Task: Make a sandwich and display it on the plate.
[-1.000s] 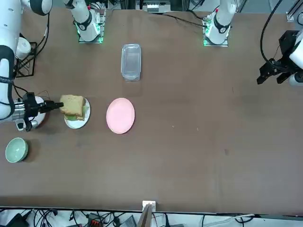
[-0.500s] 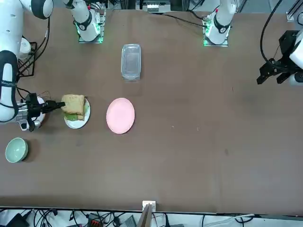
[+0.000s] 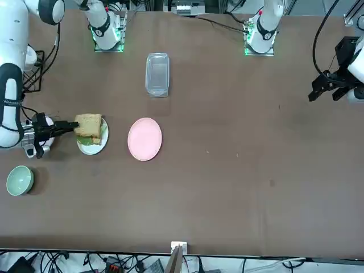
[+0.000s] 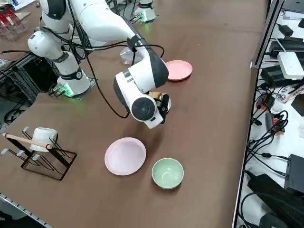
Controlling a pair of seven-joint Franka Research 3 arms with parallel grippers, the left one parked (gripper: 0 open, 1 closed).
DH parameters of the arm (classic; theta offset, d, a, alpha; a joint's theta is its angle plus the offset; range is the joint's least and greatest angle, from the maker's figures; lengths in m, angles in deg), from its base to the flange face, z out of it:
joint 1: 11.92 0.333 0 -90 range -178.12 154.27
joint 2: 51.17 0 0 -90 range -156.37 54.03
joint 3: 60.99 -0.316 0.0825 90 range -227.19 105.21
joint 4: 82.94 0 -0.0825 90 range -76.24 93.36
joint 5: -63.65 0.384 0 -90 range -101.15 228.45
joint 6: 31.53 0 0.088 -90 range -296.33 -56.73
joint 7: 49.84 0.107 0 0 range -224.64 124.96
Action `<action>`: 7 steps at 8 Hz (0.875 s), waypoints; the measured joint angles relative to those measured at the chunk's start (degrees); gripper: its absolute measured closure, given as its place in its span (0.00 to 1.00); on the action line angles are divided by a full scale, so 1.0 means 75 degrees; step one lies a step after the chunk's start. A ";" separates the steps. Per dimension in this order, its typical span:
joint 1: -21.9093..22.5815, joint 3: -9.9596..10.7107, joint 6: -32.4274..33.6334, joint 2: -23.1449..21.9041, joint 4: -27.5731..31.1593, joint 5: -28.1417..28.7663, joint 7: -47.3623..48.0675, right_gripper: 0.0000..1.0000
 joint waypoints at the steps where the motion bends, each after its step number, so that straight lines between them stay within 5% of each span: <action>1: -0.0041 0.0000 0.0001 0.0000 -0.0079 0.0000 0.0000 0.20; 2: -0.0089 0.0001 0.0008 -0.0001 -0.0158 0.0000 0.0000 0.05; 3: -0.0122 0.0001 0.0017 -0.0003 -0.0222 0.0000 0.0000 0.01; 5: -0.0149 0.0039 0.0141 -0.0015 -0.0674 -0.0039 0.0001 0.00; 7: -0.0140 0.0387 0.0512 -0.0092 -0.1798 -0.0244 0.0013 0.01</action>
